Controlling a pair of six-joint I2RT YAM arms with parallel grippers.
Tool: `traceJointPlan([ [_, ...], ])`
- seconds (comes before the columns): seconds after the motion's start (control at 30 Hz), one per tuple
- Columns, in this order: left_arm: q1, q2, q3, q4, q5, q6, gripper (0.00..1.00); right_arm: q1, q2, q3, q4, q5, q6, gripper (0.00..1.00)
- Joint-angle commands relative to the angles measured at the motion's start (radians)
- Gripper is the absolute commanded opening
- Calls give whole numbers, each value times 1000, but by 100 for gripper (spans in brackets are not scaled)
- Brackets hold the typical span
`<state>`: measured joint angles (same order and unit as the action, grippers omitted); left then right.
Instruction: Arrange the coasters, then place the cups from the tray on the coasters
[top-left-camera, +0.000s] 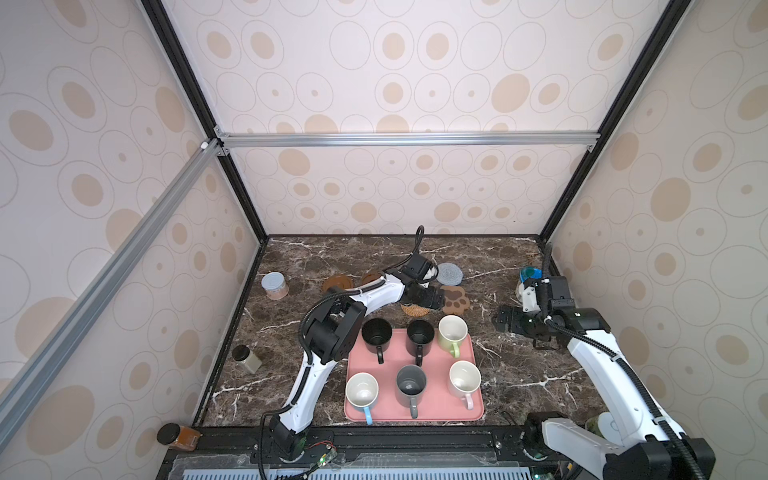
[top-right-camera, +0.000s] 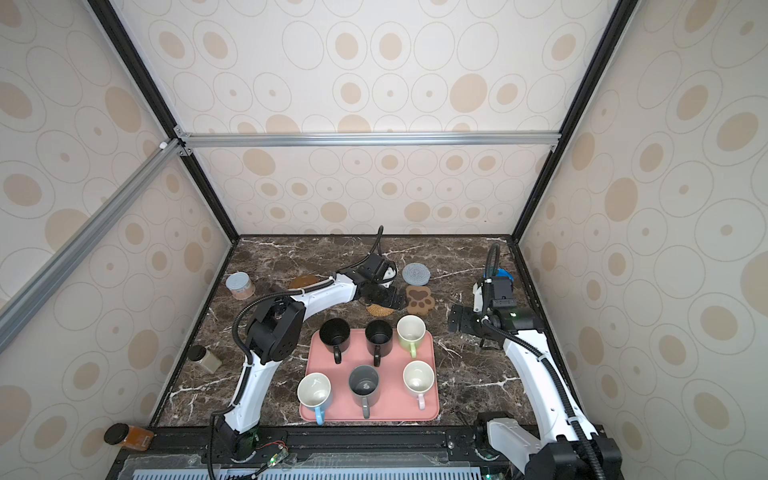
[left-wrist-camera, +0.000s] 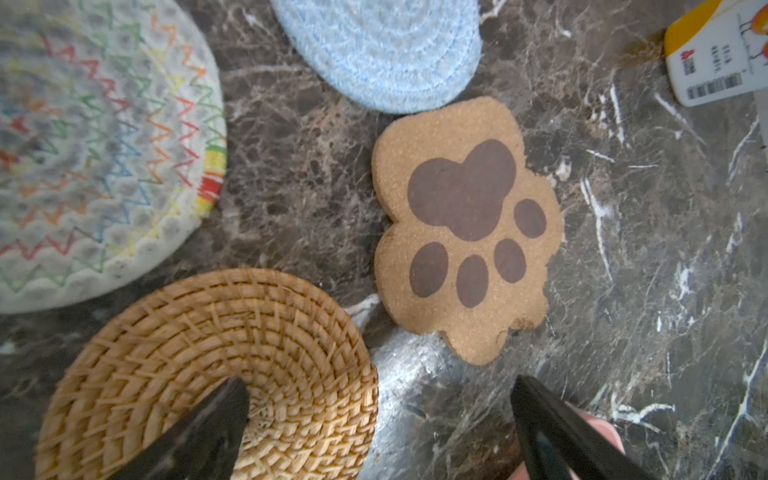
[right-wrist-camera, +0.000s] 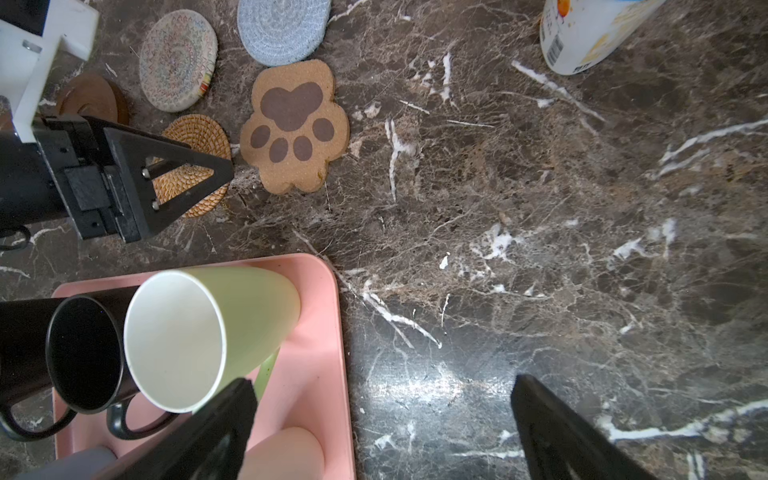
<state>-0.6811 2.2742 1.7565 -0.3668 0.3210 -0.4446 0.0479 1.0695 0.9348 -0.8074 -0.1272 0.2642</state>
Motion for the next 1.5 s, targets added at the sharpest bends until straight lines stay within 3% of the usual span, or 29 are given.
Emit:
traceJointPlan([
  [0.0, -14, 73, 7, 33, 37, -44, 100, -5, -5, -6, -15, 9, -1, 100],
  [0.2, -33, 152, 60, 169, 61, -153, 100, -6, -15, 5, -35, 26, -12, 100],
  [0.63, -54, 334, 337, 167, 3, -233, 100, -14, -28, 5, -47, 32, -20, 100],
  [1.13, -56, 266, 403, 105, -17, -127, 100, -14, -35, 9, -49, 29, -14, 100],
  [1.47, -39, 216, 513, -55, -136, 27, 100, -14, -28, 5, -41, 21, -11, 100],
])
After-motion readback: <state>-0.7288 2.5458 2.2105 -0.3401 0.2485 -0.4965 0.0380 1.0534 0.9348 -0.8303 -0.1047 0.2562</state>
